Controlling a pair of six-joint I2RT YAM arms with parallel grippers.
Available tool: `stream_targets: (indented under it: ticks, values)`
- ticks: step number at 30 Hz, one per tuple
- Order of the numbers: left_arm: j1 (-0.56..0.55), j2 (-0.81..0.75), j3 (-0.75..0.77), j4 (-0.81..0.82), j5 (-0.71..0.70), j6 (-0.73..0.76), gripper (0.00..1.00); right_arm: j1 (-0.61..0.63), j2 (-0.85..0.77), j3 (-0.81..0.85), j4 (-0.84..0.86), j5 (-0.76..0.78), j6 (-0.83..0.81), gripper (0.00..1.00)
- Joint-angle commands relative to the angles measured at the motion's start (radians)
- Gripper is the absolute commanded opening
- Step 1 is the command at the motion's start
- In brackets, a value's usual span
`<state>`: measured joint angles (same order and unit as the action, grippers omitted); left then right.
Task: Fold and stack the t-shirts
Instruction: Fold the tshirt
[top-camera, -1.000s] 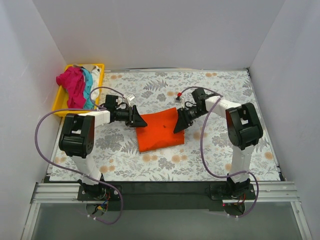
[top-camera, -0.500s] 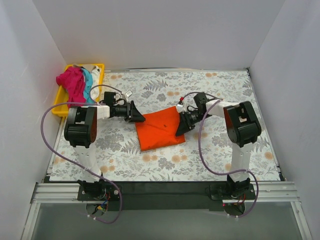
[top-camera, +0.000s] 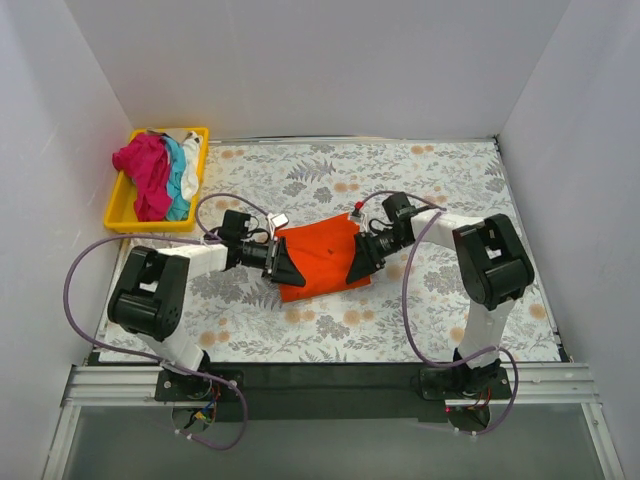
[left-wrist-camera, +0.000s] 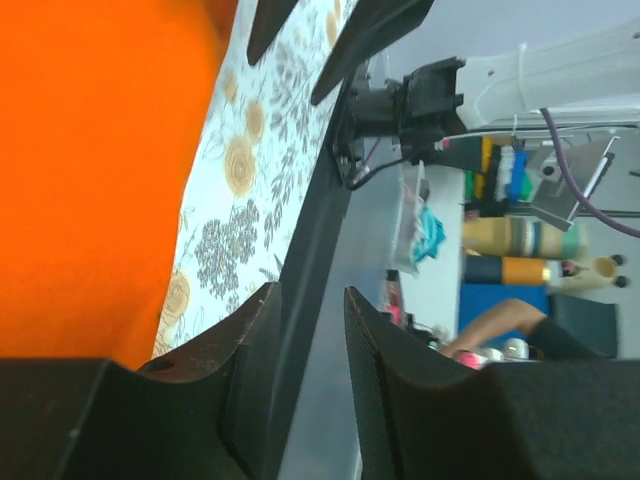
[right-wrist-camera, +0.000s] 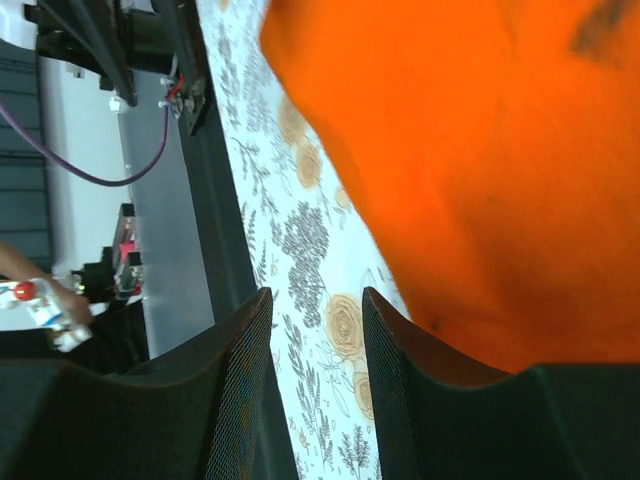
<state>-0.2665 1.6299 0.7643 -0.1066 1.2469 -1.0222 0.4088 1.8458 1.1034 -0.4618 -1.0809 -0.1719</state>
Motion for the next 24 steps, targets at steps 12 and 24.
stream_targets:
  ticks: [12,24]
  values:
    - [0.053,0.269,0.015,-0.129,-0.233,0.061,0.28,-0.028,0.171,-0.048,0.026,0.044,0.009,0.40]
    - [0.056,0.010,0.106,-0.374,-0.040,0.357,0.33,-0.025,-0.057,0.035,-0.150,-0.065,-0.084,0.40]
